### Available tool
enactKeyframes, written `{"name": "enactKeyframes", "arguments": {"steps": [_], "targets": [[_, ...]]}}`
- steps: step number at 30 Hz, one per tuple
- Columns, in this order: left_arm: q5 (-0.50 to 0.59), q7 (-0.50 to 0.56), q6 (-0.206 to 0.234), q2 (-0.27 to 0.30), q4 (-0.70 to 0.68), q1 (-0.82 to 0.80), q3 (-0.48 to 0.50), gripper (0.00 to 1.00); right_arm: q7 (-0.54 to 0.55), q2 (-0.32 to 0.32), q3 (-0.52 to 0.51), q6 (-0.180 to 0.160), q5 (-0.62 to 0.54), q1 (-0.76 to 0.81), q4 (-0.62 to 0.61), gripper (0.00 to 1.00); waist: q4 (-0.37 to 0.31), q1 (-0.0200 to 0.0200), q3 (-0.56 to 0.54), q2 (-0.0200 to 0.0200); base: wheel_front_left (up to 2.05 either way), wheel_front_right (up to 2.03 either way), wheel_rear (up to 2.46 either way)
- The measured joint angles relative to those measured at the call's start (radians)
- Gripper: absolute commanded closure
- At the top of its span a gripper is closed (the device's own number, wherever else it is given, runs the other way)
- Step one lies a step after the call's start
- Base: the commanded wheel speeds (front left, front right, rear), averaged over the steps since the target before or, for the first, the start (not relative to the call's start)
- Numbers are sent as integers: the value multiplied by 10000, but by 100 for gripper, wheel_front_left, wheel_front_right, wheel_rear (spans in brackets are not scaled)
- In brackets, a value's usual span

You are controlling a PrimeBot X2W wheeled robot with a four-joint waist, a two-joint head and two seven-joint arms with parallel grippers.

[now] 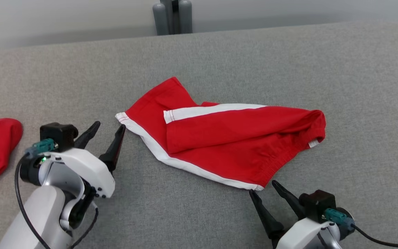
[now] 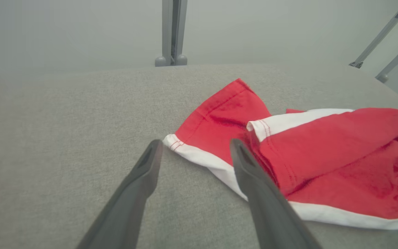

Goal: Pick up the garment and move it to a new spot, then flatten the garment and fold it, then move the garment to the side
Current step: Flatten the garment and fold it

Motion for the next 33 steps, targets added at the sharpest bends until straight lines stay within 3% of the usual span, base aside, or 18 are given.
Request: {"name": "enactKeyframes", "arguments": {"steps": [13, 14, 15, 16, 17, 24, 33], "targets": [[-853, 445, -867, -263, 2746, -2336, 40, 0, -543, 8, 581, 2, -25, -1009, 226, 0, -136, 0, 1612, 0, 0, 0, 0], [-907, 589, -907, -267, 2943, -2428, 13, 6, -587, 10, 608, 2, -13, -1061, 232, 0, -180, 0, 1674, 0, 0, 0, 0], [-1049, 644, -947, -282, 3041, -2495, 6, 69, -631, 12, 637, 2, -6, -1101, 236, 0, -225, 0, 1727, 0, 0, 0, 0], [-1101, 662, -989, -297, 3093, -2578, -23, 100, -656, 15, 665, 2, -6, -1132, 238, 54, -265, 0, 1775, 0, 0, 0, 0], [-1143, 723, -1024, -314, 3129, -2653, -73, 100, -662, 15, 704, 2, 17, -1156, 240, 100, -298, 0, 1808, 0, 0, 0, 0], [-1312, 410, -1081, -276, 2901, -2616, -90, 100, -719, 2, 811, 0, 301, -1154, 31, 100, -373, 0, 1744, 0, 0, 0, 0], [-1252, -107, -479, 42, 1016, -2025, 274, 100, -644, 6, 355, 0, 357, -1176, -1124, 100, -325, 0, 1378, 0, 0, 0, 0]]}}
